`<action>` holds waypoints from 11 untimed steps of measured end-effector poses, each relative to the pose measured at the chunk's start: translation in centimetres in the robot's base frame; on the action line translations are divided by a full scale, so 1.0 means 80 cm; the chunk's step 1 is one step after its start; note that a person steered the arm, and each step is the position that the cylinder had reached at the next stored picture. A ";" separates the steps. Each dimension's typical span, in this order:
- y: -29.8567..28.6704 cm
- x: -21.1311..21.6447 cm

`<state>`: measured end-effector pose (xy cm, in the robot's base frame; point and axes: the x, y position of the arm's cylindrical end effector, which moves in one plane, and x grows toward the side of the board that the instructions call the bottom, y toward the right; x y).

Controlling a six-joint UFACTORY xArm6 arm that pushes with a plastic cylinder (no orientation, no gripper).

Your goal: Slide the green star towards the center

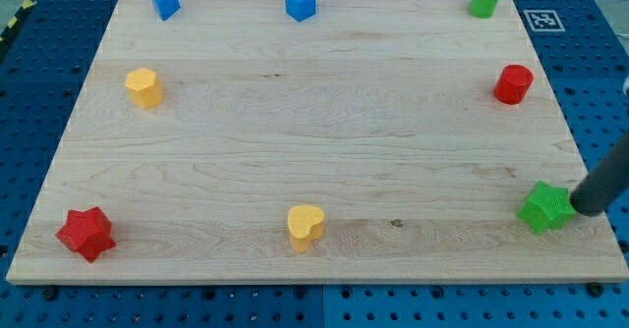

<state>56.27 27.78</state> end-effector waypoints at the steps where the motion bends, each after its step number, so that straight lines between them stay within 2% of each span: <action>1: 0.000 0.021; 3: -0.014 0.037; 5: -0.077 -0.017; 8: -0.172 -0.036; 9: -0.181 -0.058; 11: -0.102 -0.092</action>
<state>48.91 19.59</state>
